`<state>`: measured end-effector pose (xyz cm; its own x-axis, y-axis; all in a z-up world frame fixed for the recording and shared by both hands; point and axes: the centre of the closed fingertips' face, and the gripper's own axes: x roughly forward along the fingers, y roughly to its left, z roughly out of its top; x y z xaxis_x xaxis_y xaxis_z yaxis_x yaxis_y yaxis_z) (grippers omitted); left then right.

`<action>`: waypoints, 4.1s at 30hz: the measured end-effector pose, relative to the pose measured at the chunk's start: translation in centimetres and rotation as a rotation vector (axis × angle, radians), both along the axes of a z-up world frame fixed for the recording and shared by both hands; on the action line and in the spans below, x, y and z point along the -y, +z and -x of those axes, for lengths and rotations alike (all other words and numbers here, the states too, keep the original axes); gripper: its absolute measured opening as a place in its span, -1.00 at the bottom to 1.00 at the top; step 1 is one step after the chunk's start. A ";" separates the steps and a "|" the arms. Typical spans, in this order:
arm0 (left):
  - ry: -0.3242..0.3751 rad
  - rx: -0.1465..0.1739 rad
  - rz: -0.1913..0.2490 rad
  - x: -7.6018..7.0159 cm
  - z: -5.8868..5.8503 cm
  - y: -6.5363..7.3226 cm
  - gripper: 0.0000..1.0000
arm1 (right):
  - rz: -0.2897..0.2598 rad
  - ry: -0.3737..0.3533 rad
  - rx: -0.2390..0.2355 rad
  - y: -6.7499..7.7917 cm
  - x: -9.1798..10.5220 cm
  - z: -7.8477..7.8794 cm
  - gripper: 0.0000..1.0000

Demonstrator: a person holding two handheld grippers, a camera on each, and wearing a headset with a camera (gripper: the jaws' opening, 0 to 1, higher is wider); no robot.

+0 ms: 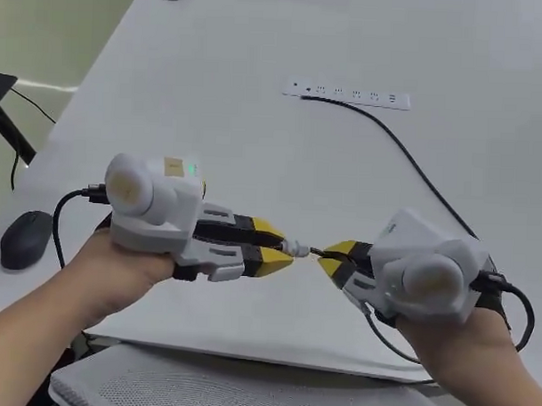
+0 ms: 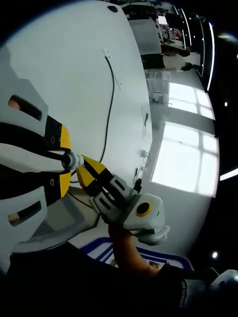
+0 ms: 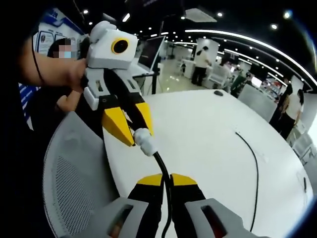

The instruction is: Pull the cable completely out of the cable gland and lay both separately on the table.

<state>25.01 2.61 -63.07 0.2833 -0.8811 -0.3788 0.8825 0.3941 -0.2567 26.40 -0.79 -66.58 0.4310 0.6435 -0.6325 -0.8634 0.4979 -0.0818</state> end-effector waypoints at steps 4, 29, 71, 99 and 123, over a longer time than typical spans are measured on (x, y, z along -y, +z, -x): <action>0.004 0.002 0.001 -0.2 0.0 0.0 -0.71 | -0.009 -0.039 -0.032 -0.6 0.8 -0.3 -1.00; 0.000 0.004 0.022 0.3 0.1 0.3 -0.71 | -0.169 -0.362 -0.324 -5.0 5.8 -1.3 -1.00; 0.012 0.017 0.024 -0.7 -1.0 0.5 -0.70 | -0.227 -0.517 -0.434 -7.3 8.1 -1.5 -0.94; 0.011 0.002 0.009 -0.7 -1.1 0.3 -0.70 | 0.032 0.161 0.132 1.6 -2.6 -1.0 -0.80; 0.010 0.018 0.014 0.0 -1.8 0.5 -0.70 | -0.049 -0.005 0.004 0.5 0.6 -2.2 -0.99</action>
<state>26.78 2.56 -62.53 0.2988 -0.8833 -0.3613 0.8829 0.3996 -0.2468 28.55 -1.39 -66.13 0.4368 0.6715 -0.5986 -0.8605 0.5058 -0.0605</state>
